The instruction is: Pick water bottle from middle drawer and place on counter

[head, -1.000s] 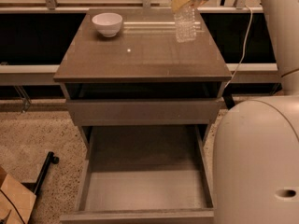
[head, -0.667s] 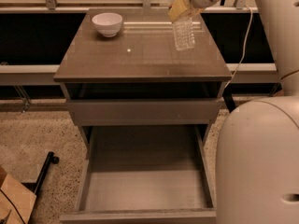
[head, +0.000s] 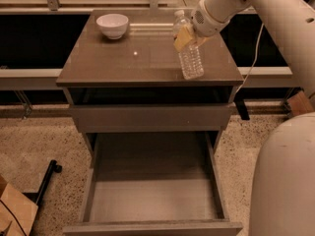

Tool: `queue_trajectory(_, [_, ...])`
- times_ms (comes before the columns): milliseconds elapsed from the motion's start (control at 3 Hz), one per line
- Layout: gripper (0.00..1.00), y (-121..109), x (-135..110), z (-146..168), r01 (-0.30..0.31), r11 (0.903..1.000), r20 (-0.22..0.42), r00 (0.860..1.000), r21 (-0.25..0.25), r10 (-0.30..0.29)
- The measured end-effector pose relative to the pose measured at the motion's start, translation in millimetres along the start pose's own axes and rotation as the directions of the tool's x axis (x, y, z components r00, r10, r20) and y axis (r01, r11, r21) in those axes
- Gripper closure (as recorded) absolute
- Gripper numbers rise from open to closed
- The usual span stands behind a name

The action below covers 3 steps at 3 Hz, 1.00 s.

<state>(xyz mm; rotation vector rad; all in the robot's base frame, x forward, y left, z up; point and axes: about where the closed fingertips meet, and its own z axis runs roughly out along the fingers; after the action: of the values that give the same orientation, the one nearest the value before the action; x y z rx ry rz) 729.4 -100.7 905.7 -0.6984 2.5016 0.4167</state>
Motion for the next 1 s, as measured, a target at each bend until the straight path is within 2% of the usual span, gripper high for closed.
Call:
queue_trajectory(333, [1.00,1,3,4,0.000,1.0000,-0.010,1.000,-0.003,0.000])
queue_trajectory(667, [1.00,-4,-4,10,-0.043,0.9986,0.016,0.999,0.032,0.042])
queue_trajectory(1000, [0.74,-11,-19,31,-0.081,0.9959,0.050,0.996,0.039,0.079])
